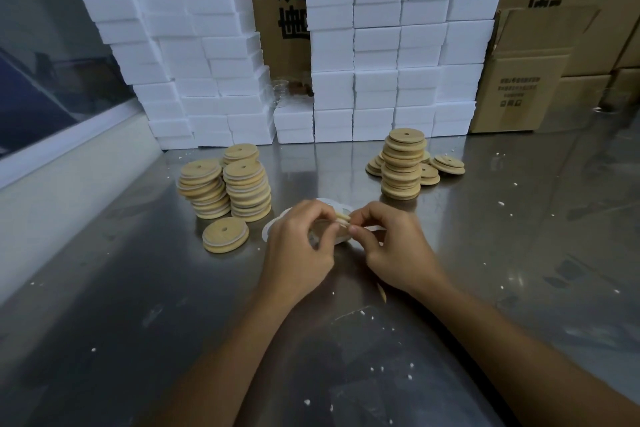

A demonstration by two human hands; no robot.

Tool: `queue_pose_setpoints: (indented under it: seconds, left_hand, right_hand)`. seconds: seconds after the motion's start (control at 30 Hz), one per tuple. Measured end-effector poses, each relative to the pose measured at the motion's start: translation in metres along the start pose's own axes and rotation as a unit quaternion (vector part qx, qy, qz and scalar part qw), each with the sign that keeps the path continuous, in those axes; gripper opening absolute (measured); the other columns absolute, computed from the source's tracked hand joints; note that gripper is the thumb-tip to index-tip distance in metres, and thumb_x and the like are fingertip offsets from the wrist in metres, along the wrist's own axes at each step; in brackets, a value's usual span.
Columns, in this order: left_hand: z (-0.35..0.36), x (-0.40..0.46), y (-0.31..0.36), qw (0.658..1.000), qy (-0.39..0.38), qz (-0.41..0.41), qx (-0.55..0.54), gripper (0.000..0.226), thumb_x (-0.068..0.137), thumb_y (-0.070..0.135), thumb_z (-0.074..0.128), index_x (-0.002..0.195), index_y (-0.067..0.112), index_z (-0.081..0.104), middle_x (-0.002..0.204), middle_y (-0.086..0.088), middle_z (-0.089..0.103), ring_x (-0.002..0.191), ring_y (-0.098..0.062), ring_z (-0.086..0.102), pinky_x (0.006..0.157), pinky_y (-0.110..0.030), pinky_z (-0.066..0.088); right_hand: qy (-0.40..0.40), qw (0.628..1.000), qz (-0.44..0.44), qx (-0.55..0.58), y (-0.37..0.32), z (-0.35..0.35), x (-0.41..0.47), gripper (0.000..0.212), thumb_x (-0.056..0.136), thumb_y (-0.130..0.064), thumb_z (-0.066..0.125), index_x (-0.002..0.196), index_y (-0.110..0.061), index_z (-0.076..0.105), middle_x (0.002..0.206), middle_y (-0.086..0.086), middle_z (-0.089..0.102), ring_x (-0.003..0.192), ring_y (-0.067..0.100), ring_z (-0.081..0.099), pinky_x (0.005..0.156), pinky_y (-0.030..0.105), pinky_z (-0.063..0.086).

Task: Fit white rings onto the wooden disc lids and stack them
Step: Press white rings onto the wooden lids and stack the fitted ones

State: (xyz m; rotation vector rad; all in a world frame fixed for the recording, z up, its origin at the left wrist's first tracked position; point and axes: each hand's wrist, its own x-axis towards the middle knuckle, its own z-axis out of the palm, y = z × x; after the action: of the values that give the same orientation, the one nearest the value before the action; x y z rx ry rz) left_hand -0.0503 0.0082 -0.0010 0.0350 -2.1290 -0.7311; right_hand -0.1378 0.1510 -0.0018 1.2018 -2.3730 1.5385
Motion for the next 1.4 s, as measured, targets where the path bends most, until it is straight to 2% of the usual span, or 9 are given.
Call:
queue_pose_setpoints:
  seconds: [0.1,0.2,0.4,0.73,0.87,1.07,1.23,1.33,1.4]
  left_hand:
    - [0.001,0.000,-0.001,1.000,-0.005,0.015,0.005,0.009,0.082,0.011,0.067,0.079,0.019,0.064,0.079,0.013,0.064,0.078,-0.004,0.060,0.072,-0.014,0.044]
    - [0.002,-0.001,-0.004,0.997,0.004,-0.065,-0.048,0.017,0.079,0.014,0.069,0.074,0.029,0.063,0.076,0.014,0.066,0.080,-0.006,0.064,0.073,-0.018,0.049]
    - [0.002,0.002,-0.005,0.985,0.008,-0.150,-0.083,0.036,0.077,0.008,0.074,0.073,0.042,0.064,0.076,0.020,0.068,0.079,-0.004,0.066,0.075,-0.021,0.051]
    - [-0.001,0.003,-0.002,0.979,0.003,-0.163,-0.122,0.035,0.080,-0.003,0.070,0.071,0.030,0.062,0.080,0.011,0.069,0.080,-0.005,0.067,0.078,-0.020,0.053]
    - [-0.004,0.004,-0.003,0.974,0.002,-0.176,-0.143,0.032,0.081,-0.005,0.070,0.074,0.024,0.063,0.079,0.007,0.070,0.080,-0.005,0.068,0.076,-0.017,0.053]
    - [-0.003,0.003,-0.002,0.935,0.021,-0.265,-0.235,0.024,0.085,-0.007,0.065,0.075,0.014,0.064,0.077,0.001,0.074,0.077,-0.013,0.073,0.068,-0.029,0.060]
    - [0.006,0.003,-0.001,0.880,0.045,-0.345,-0.323,0.035,0.087,-0.004,0.065,0.064,0.023,0.065,0.081,0.003,0.072,0.082,-0.021,0.074,0.067,-0.035,0.060]
    - [0.012,0.001,-0.004,0.899,0.021,-0.331,-0.286,0.036,0.087,-0.002,0.065,0.066,0.027,0.064,0.082,0.004,0.072,0.086,-0.023,0.072,0.071,-0.040,0.059]
    - [0.013,-0.001,-0.004,0.932,0.009,-0.281,-0.230,0.034,0.085,-0.001,0.066,0.068,0.028,0.062,0.081,0.007,0.071,0.081,-0.016,0.071,0.071,-0.032,0.058]
  right_hand:
    - [0.005,0.999,-0.040,-0.012,-0.002,-0.001,-0.001,0.003,0.092,-0.012,0.068,0.095,-0.012,0.068,0.092,-0.008,0.070,0.092,0.005,0.066,0.080,0.026,0.058]
    - [-0.001,0.999,-0.046,-0.009,-0.003,-0.001,-0.002,0.008,0.091,-0.018,0.071,0.096,-0.014,0.067,0.096,-0.009,0.070,0.098,0.001,0.065,0.079,0.022,0.058]
    - [0.020,0.999,0.024,0.025,0.001,0.001,0.001,0.008,0.086,-0.020,0.076,0.088,-0.015,0.071,0.092,-0.009,0.073,0.083,0.001,0.070,0.076,0.029,0.061]
    - [0.004,0.996,0.071,0.045,0.003,-0.006,0.007,0.008,0.084,-0.011,0.078,0.079,-0.015,0.074,0.076,-0.001,0.075,0.070,0.018,0.071,0.071,0.043,0.060]
    - [-0.009,0.995,0.075,0.068,0.004,-0.008,0.008,0.005,0.082,-0.014,0.081,0.081,-0.015,0.076,0.076,0.000,0.076,0.071,0.018,0.072,0.073,0.041,0.061]
    - [-0.007,0.992,0.077,0.103,0.006,-0.005,0.004,0.008,0.084,-0.021,0.078,0.088,-0.014,0.077,0.081,-0.001,0.077,0.073,0.015,0.074,0.074,0.044,0.062]
    - [0.016,0.986,0.074,0.150,0.006,-0.004,0.006,0.006,0.086,-0.015,0.077,0.085,-0.015,0.071,0.084,-0.001,0.075,0.075,0.016,0.074,0.072,0.042,0.063]
    - [0.041,0.988,0.048,0.139,0.007,-0.003,0.005,0.011,0.088,-0.012,0.074,0.083,-0.020,0.069,0.082,-0.005,0.074,0.076,0.009,0.072,0.065,0.033,0.062]
    - [0.061,0.992,0.029,0.110,0.008,-0.002,0.003,0.008,0.090,-0.012,0.072,0.087,-0.019,0.069,0.084,-0.009,0.073,0.081,0.007,0.071,0.066,0.029,0.060]
